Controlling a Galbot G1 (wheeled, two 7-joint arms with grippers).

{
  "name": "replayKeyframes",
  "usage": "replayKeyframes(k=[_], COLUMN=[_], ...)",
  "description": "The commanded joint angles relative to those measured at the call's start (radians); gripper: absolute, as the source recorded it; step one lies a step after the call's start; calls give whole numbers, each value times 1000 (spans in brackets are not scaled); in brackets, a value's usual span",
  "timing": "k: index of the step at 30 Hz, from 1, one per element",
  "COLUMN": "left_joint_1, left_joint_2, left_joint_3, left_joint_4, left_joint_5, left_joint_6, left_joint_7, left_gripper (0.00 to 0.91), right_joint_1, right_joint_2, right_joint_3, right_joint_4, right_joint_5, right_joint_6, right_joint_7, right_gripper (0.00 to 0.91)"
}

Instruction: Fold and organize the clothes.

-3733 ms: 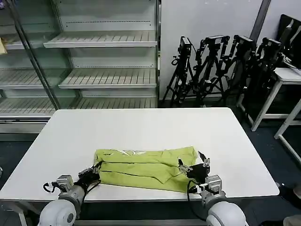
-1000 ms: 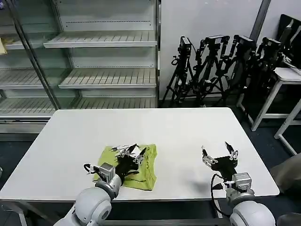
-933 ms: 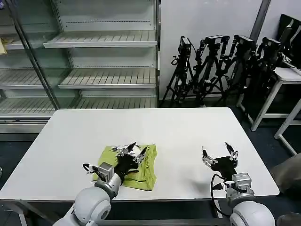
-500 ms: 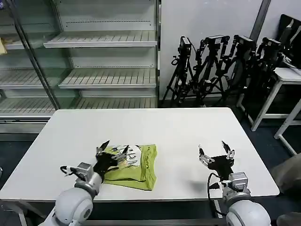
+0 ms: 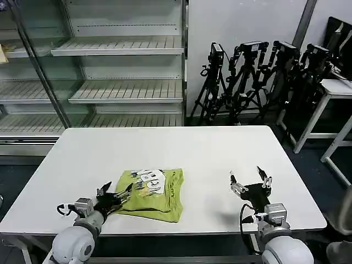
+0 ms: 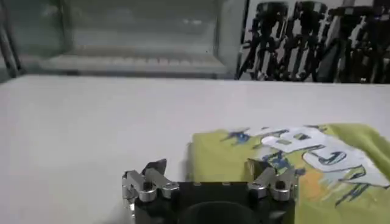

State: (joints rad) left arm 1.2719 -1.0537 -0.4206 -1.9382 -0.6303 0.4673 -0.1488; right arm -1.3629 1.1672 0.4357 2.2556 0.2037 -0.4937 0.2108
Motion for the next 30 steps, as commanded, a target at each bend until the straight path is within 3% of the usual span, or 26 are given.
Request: replayKeyframes(k=[1, 20, 23, 26, 30], left_joint_1=[3, 2, -12, 3, 44], left_joint_2=[-8, -19, 42, 160, 278], left_joint_3=[-23, -7, -69, -185, -394], left_joint_4=[69, 27, 33, 48, 121], left_joint_5=[-69, -40, -34, -10, 256], left_joint_6=[13, -5, 36, 58, 39], left_joint_7=[38, 32, 34, 87, 236], left_gripper=[10, 20, 20, 10, 20], right_joint_1=[2, 15, 21, 31, 55], right_joint_2=[3, 5, 5, 9, 17], right_joint_3=[-9, -26, -34, -47, -66], right_joint_4=[3, -2, -2, 0, -14], right_joint_5=[-4, -9, -5, -5, -5], right_joint_6=[-2, -2, -4, -4, -3], right_joint_7=[1, 0, 0, 0, 0], right_gripper=[907, 907, 907, 907, 907])
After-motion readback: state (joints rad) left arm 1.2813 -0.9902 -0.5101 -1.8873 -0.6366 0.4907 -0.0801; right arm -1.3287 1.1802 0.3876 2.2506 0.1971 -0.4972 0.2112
